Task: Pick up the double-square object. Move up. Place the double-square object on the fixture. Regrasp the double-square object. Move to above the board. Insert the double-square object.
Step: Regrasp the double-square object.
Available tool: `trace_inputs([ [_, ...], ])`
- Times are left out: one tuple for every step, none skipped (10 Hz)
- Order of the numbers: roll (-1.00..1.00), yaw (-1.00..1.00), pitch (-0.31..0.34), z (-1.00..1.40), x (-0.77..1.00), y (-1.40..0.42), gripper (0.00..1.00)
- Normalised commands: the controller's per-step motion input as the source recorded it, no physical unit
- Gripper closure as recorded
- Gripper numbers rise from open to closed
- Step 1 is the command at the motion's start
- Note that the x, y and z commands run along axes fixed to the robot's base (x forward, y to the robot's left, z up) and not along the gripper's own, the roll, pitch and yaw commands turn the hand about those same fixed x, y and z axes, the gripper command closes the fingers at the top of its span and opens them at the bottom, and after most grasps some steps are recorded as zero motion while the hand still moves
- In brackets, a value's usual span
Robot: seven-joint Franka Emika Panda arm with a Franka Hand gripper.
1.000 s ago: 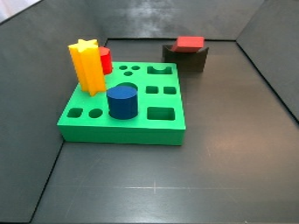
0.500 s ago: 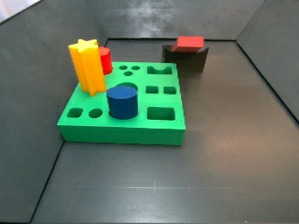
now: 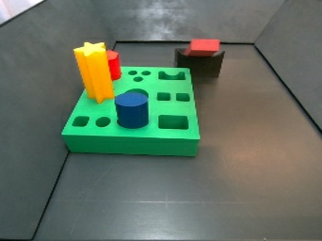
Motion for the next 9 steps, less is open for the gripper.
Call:
trace_inputs([
  [0.79,0.18,0.188,-0.01,0.10,-0.05,0.00],
  [0.60,0.19,0.163,-0.01,0.10,-0.05,0.00],
  [0.36,0.21,0.127,0.00,0.10,-0.04,0.00],
  [0.28,0.21,0.101,0.00,0.09,-0.04,0.00],
  [0.20,0.21,0.054,0.00,0.08,-0.04,0.00],
  [0.31,0.26,0.093,-1.00,0.03,0.05,0.00],
  [0.30,0.23,0.062,-1.00,0.04,0.05,0.00],
  [0.27,0.22,0.037,-1.00,0.04,0.04,0.00],
  [0.20,0.19,-0.007,-1.00,0.06,0.03,0.00],
])
